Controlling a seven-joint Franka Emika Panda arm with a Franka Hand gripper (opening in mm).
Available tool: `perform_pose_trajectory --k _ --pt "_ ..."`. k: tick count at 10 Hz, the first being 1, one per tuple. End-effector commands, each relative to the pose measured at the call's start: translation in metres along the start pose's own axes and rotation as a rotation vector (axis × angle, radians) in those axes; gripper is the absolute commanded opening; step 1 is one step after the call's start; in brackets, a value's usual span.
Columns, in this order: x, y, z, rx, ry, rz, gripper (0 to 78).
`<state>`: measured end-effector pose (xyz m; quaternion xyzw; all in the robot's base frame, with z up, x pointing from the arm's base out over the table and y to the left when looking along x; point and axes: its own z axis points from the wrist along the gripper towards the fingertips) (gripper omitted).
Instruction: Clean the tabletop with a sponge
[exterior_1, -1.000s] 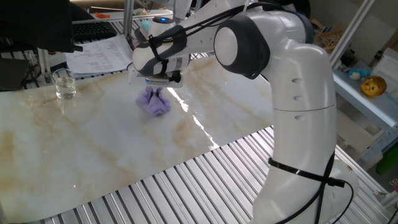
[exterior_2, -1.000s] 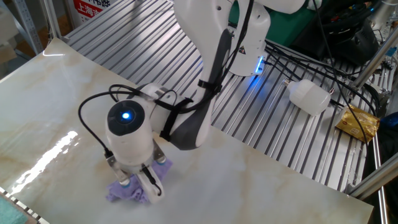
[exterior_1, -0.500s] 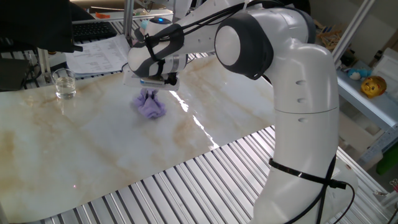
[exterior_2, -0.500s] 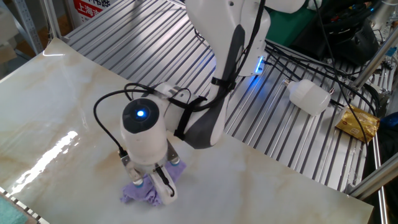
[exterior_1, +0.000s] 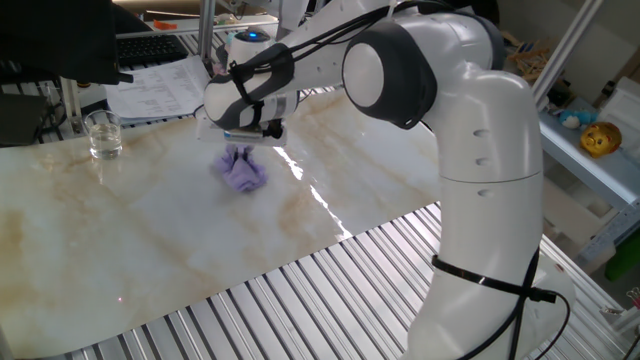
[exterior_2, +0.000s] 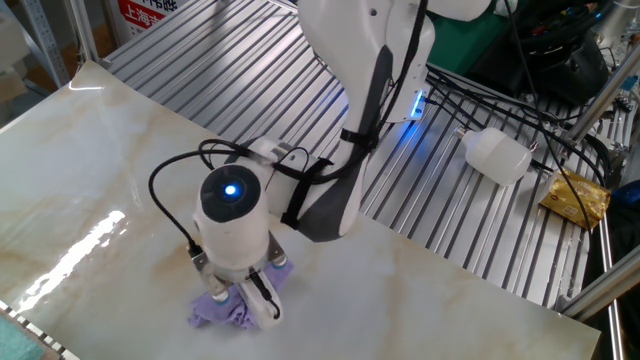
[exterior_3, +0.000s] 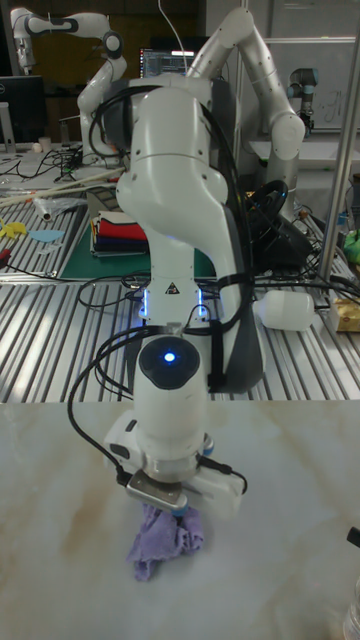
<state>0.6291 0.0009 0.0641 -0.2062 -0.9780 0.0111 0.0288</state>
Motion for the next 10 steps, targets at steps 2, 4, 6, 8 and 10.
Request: perform_pose_trajectory --k 2,4,6,8,10 --pt "-0.014 -0.032 -0.008 0.007 0.005 -0.069 1.1" --pt "-0.025 -0.064 -0.006 0.029 -0.009 -0.118 1.1" --pt "-0.031 -0.085 0.0 0.03 -0.018 -0.148 1.1" --pt "-0.028 -0.091 0.003 0.045 -0.024 -0.143 1.1" --pt "-0.01 -0.093 0.002 0.046 -0.016 -0.127 1.1"
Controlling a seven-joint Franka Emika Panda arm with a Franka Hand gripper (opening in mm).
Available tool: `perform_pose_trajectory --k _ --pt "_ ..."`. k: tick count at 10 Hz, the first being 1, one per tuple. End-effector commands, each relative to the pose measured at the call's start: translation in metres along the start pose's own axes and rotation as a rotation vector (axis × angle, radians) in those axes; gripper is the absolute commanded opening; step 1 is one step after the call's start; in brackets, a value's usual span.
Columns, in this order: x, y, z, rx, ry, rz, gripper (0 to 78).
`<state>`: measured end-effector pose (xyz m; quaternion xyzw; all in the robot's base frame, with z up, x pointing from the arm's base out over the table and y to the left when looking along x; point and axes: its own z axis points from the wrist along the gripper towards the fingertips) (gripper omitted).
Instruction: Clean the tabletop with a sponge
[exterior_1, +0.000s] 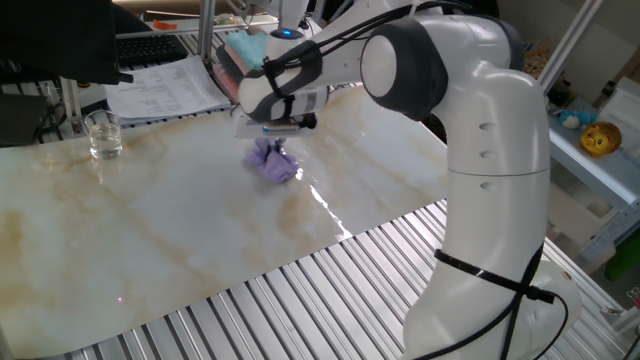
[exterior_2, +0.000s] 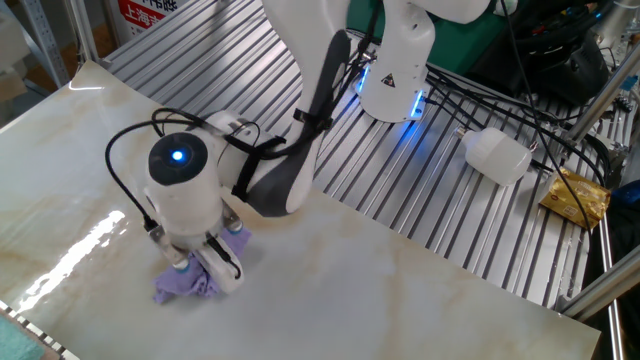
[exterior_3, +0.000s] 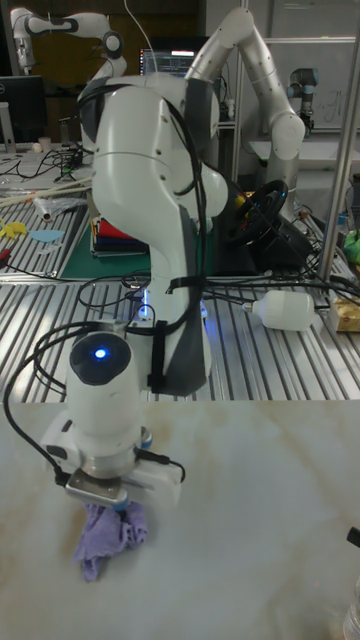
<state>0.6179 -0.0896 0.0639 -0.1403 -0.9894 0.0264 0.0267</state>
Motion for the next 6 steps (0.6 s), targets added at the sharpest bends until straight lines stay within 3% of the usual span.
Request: perform_pose_trajectory --k 1,4,6 --pt "0.025 0.005 -0.006 0.014 0.005 0.025 1.1" --pt "0.041 0.034 -0.014 -0.001 0.014 0.077 1.1" --pt "0.036 0.056 -0.01 -0.013 0.003 0.107 1.1"
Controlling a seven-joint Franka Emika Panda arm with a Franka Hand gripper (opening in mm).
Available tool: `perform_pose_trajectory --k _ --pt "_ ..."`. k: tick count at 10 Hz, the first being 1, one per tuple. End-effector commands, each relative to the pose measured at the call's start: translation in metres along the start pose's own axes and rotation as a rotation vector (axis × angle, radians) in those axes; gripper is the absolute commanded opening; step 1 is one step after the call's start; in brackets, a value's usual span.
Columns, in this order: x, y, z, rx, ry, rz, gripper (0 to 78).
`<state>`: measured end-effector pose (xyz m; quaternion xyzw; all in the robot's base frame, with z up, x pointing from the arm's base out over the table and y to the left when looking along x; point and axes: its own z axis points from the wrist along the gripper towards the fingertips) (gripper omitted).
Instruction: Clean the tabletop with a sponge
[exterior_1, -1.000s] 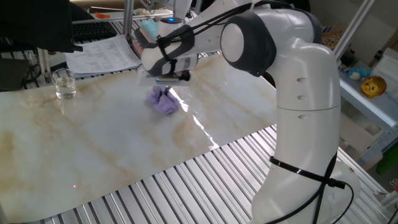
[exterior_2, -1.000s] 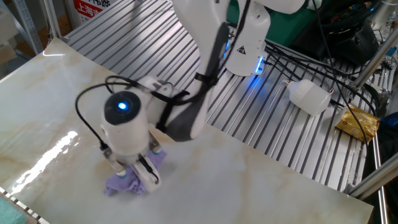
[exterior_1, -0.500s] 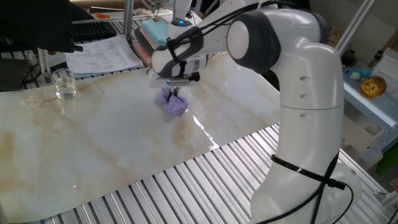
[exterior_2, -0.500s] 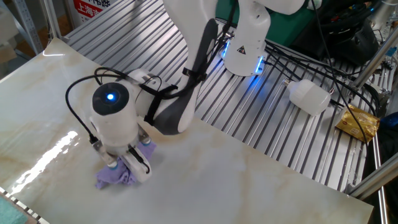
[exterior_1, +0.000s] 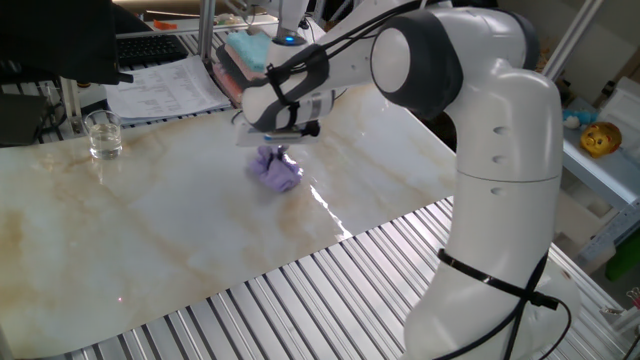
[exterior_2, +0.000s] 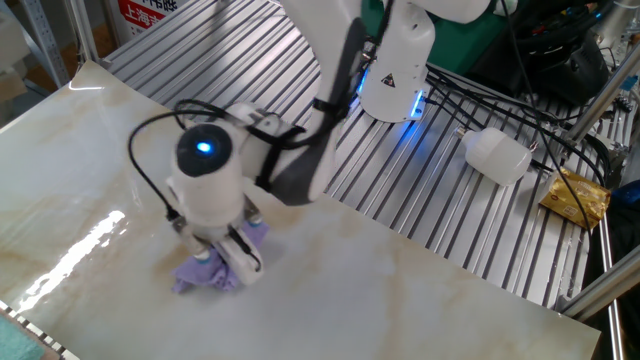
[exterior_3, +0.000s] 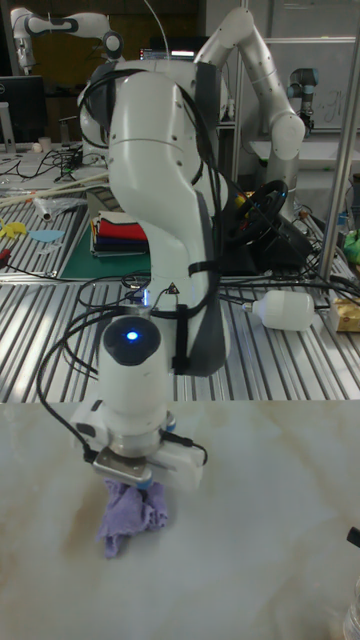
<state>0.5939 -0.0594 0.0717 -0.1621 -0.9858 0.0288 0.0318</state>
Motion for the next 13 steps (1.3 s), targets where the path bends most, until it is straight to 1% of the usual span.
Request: perform_pose_trajectory --k 1,2,3,4,5,6,7,8,9,10,11,12,13 --pt "0.004 0.039 -0.003 -0.02 -0.007 0.069 1.1" --pt "0.0 0.051 -0.005 -0.019 -0.007 0.084 1.1" --pt "-0.003 0.059 -0.007 -0.026 -0.003 0.091 1.1" --pt "-0.006 0.072 -0.005 -0.032 -0.004 0.105 1.1" --pt "-0.01 0.081 -0.002 -0.035 -0.01 0.111 1.1" --pt "-0.016 0.085 0.002 -0.049 -0.018 0.107 1.1" --pt "-0.018 0.085 0.003 -0.049 -0.021 0.104 1.1" --pt "-0.027 0.087 0.004 -0.05 -0.027 0.104 1.1" --pt "-0.031 0.088 0.003 -0.049 -0.029 0.104 1.1" --pt "-0.048 0.091 -0.005 -0.046 -0.03 0.106 1.1" --pt "-0.057 0.092 -0.01 -0.043 -0.03 0.104 1.1" --pt "-0.063 0.093 -0.012 -0.043 -0.029 0.1 1.1" --pt "-0.069 0.092 -0.013 -0.035 -0.031 0.094 1.1"
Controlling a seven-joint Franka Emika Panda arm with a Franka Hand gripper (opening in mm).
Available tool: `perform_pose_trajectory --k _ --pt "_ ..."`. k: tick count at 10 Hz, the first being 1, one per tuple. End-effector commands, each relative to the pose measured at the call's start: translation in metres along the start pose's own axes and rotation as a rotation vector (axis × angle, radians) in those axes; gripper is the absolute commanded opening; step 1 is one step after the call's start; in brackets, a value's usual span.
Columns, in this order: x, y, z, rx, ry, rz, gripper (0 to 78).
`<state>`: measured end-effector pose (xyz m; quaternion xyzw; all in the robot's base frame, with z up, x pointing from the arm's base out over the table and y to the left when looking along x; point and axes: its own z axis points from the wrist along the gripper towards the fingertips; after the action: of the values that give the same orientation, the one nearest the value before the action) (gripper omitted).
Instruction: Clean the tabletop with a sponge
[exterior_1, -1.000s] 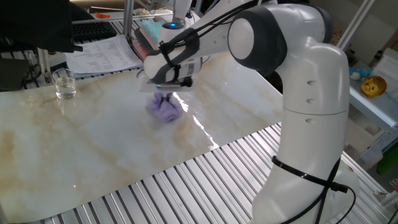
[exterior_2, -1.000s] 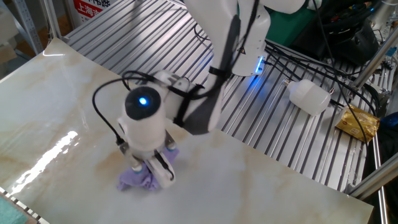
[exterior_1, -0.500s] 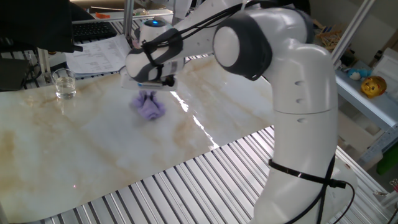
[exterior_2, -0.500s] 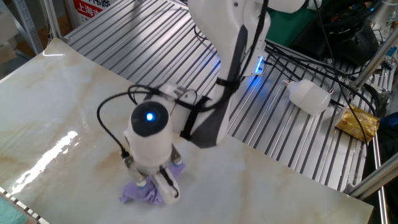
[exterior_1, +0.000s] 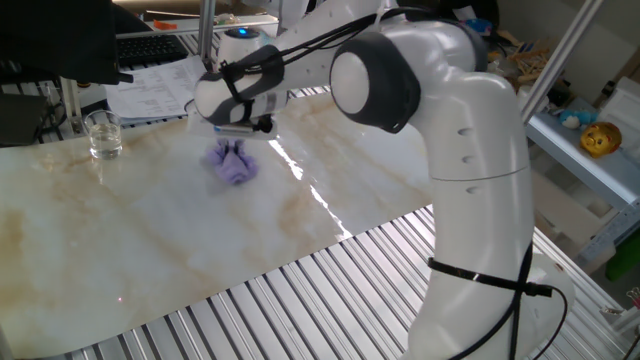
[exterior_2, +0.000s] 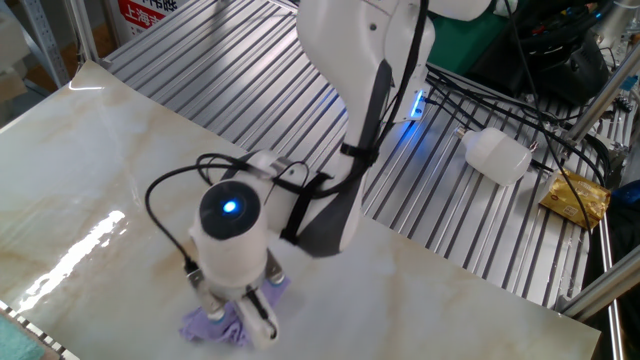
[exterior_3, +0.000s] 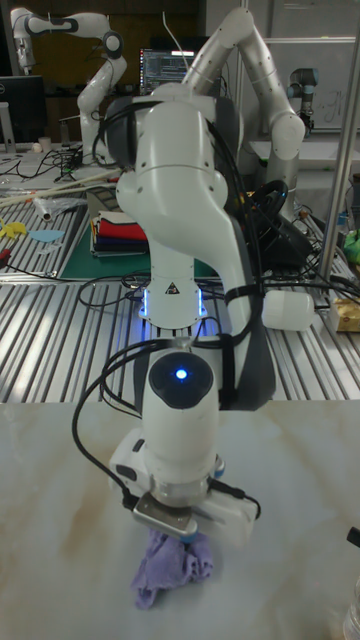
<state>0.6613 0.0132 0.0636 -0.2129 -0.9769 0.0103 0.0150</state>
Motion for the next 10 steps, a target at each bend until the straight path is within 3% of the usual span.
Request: perform_pose_trajectory --k 1,6,10 --pt "-0.03 0.003 -0.009 0.012 -0.011 -0.016 1.1" --pt "-0.033 -0.016 0.014 0.009 -0.034 -0.072 1.1" --pt "-0.046 -0.068 0.003 0.015 -0.027 -0.155 1.1"
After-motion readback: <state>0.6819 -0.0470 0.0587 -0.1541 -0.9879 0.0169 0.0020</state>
